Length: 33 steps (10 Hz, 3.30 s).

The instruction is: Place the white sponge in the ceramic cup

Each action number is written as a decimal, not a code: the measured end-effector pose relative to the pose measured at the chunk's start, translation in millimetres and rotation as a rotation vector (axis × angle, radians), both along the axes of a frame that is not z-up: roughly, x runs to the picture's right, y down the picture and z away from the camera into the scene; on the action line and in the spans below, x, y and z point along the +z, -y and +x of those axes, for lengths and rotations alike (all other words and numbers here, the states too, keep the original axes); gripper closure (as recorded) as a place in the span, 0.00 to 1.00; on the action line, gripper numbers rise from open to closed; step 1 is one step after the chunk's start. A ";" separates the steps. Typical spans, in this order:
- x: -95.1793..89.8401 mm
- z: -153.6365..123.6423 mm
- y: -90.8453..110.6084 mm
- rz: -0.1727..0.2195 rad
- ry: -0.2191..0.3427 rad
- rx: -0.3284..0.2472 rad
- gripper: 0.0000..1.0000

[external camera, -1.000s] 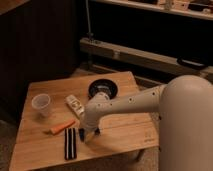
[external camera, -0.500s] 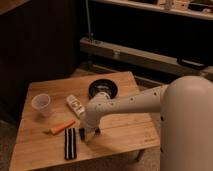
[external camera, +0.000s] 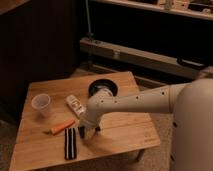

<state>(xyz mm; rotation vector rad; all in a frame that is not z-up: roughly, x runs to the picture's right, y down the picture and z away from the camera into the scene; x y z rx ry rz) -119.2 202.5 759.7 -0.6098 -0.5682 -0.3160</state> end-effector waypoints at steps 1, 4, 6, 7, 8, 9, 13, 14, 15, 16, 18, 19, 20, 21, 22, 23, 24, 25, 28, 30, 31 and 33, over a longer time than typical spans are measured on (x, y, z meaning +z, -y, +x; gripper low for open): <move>-8.2 2.5 7.8 0.008 0.014 0.014 0.87; -33.8 6.5 43.6 0.033 0.077 0.054 0.87; -42.2 -1.8 74.0 0.044 0.129 0.074 0.87; -42.7 -9.5 91.8 0.050 0.152 0.078 0.87; -42.5 -20.0 108.3 0.051 0.174 0.079 0.87; -43.4 -29.2 122.7 0.055 0.192 0.078 0.87; -55.9 -96.1 181.6 0.068 0.293 0.046 0.87; -56.9 -110.9 192.9 0.067 0.316 0.038 0.87; -57.0 -125.8 200.4 0.063 0.338 0.028 0.87; -54.8 -146.4 209.1 0.055 0.366 0.018 0.87; -49.1 -176.1 221.5 0.041 0.411 0.008 0.87; -48.1 -192.5 225.0 0.031 0.440 -0.001 0.87; -47.7 -200.5 226.8 0.022 0.463 -0.008 0.87; -48.2 -204.2 227.9 0.014 0.486 -0.014 0.87; -49.0 -205.3 227.8 0.011 0.491 -0.020 0.87; -47.2 -204.9 227.4 0.007 0.500 -0.026 0.87; -46.7 -211.8 224.0 -0.003 0.517 -0.034 0.87; -47.9 -223.4 219.6 -0.012 0.533 -0.042 0.87; -61.3 -276.4 186.6 -0.048 0.597 -0.092 0.87; -74.5 -307.3 163.3 -0.065 0.643 -0.140 0.87; -77.6 -317.3 152.9 -0.072 0.658 -0.161 0.87; -77.6 -325.3 138.7 -0.085 0.663 -0.174 0.87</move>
